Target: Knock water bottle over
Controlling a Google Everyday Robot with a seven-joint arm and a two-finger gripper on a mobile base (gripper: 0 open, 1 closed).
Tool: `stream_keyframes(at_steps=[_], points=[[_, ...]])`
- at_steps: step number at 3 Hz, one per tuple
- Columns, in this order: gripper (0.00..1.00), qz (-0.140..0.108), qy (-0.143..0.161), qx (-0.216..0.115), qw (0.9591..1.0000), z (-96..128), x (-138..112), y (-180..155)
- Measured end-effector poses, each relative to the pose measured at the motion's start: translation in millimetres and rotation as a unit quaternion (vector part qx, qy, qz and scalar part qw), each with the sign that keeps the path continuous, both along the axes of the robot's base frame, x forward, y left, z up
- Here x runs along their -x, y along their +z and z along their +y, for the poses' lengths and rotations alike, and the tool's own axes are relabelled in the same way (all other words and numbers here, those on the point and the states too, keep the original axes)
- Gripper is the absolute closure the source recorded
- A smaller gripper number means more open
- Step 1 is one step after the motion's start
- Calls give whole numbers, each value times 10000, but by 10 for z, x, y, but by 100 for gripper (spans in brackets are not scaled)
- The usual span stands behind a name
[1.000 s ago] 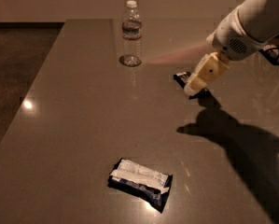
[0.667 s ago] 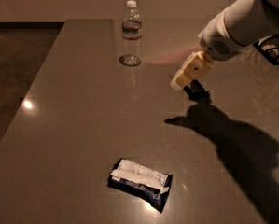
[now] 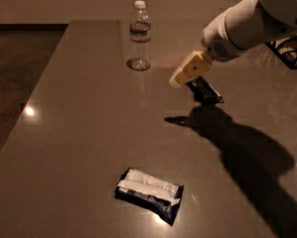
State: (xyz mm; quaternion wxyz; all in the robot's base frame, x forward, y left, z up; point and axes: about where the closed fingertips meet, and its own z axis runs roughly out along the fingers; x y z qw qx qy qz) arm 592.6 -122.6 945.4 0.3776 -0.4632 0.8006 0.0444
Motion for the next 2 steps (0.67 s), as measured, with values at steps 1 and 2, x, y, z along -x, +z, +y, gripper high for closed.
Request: stream_keyframes(at_steps=[1,2], points=[[0,71,55,-369,9993,36,-157,-57],[0,150,194,-818,9964,199,-377,-123]])
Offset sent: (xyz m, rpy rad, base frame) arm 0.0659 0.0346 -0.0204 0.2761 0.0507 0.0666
